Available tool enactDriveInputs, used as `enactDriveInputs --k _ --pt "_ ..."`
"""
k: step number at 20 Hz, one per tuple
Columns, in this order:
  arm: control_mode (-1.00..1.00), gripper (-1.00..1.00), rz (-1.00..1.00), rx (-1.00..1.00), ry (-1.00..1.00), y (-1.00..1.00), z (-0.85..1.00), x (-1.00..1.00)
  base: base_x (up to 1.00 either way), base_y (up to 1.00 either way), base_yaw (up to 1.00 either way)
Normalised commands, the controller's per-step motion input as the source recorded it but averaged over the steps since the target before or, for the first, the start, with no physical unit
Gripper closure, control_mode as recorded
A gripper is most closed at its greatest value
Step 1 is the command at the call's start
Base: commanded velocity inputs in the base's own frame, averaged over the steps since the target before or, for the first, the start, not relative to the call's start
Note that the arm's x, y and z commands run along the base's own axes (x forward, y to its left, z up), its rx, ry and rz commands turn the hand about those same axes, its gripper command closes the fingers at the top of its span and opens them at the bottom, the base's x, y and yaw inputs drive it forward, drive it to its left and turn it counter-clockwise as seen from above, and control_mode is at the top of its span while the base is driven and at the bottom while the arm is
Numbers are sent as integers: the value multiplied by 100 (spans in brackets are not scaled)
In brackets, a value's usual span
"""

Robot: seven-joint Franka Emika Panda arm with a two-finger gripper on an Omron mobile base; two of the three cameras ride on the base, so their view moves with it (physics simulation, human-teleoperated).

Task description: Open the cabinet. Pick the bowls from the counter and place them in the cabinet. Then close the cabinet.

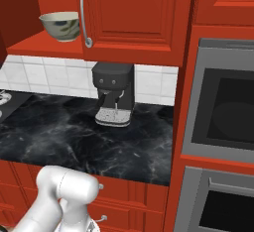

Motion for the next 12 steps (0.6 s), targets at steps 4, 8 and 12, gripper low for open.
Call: enactDriveInputs --k 4,8,12 --pt "-100 -100 0 4 14 -42 0 24 0 0 0" --pt "-100 -100 0 3 12 -44 0 23 0 0 0" --pt "-100 -100 0 3 7 -45 0 23 0 0 0"
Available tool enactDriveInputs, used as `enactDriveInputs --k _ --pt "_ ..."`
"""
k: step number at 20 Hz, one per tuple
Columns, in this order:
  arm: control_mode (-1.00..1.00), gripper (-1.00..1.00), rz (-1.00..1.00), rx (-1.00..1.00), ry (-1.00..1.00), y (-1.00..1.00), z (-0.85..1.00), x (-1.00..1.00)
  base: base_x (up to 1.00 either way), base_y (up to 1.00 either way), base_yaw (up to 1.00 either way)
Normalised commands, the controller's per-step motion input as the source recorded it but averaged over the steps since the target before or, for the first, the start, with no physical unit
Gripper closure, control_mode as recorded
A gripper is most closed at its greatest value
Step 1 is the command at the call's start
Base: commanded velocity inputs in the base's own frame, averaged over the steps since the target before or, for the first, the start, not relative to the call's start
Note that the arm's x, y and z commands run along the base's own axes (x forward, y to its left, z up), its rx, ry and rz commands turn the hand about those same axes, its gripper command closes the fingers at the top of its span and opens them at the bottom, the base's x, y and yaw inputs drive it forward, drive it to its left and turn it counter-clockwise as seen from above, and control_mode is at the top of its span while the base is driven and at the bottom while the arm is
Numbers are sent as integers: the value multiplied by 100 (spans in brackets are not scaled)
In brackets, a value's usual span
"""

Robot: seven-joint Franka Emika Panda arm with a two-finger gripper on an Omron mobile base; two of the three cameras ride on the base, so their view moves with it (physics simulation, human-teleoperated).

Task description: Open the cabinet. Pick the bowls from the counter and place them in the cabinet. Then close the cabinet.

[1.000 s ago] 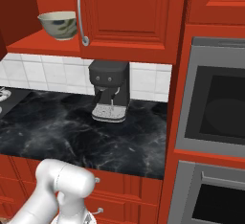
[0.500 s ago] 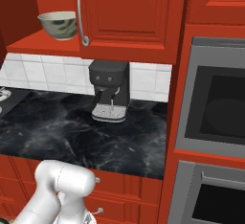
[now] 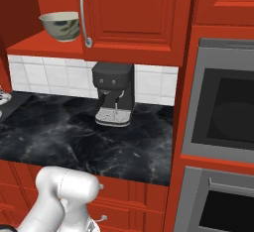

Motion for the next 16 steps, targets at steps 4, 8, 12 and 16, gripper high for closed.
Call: enactDriveInputs --k 4,8,12,16 --pt "-100 -100 2 1 1 -46 0 26 0 0 0" --pt "-100 -100 6 0 0 -45 0 37 0 0 0" --pt "-100 -100 7 0 0 -37 0 46 0 0 0" --pt "-100 -100 6 0 0 -31 0 49 0 0 0"
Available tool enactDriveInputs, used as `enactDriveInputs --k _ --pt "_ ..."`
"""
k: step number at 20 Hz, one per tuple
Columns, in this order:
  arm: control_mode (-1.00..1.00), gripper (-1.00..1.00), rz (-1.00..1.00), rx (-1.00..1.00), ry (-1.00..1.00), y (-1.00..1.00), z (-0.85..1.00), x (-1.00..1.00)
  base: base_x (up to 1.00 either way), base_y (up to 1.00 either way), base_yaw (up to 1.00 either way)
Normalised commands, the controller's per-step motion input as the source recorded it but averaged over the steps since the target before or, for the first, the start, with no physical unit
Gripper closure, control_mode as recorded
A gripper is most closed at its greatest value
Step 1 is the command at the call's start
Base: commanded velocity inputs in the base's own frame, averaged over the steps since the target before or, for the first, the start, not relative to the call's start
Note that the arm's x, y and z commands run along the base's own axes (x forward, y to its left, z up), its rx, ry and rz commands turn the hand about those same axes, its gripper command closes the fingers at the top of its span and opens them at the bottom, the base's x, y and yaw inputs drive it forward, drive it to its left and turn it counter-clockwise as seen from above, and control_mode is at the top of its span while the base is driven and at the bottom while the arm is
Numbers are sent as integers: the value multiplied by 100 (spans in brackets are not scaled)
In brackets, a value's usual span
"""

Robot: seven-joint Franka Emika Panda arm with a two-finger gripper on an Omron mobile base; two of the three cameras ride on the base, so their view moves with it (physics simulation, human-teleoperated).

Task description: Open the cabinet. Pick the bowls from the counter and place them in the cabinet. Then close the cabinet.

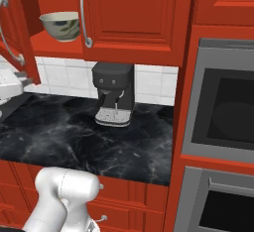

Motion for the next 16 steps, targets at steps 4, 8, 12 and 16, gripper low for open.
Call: enactDriveInputs --k 4,8,12,16 --pt "-100 -100 5 0 0 -28 0 45 0 0 0" --pt "-100 -100 3 0 0 -25 1 29 0 0 0" --pt "-100 -100 3 0 0 -24 3 34 0 0 0" --pt "-100 -100 1 0 0 -19 2 30 0 0 0"
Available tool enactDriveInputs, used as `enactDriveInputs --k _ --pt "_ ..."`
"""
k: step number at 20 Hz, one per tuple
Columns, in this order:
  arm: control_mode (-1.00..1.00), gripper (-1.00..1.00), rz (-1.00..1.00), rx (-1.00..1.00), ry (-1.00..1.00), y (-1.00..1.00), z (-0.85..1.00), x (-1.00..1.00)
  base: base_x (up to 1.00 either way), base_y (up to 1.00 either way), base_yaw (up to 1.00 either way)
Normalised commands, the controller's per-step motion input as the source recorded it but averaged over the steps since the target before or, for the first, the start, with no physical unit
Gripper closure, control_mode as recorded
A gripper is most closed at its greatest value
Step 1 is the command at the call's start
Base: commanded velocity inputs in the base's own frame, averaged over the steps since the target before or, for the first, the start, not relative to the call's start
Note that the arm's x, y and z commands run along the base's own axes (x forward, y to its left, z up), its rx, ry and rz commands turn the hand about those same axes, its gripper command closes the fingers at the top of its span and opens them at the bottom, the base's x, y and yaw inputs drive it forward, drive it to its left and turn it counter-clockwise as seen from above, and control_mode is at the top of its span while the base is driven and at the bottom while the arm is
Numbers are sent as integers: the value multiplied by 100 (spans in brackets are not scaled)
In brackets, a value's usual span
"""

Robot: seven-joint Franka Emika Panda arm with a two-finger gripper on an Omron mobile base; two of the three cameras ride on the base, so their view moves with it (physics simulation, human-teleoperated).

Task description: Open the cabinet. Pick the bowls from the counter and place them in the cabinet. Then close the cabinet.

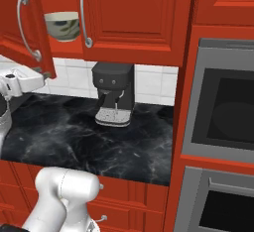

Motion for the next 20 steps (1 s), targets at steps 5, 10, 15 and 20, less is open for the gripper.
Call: enactDriveInputs --k 5,10,15,20 --pt "-100 -100 1 0 0 -19 1 34 0 0 0" --pt "-100 -100 3 0 0 -29 0 51 0 0 0" --pt "-100 -100 5 0 0 -39 0 45 0 0 0" --pt "-100 -100 5 0 0 -39 0 39 0 0 0"
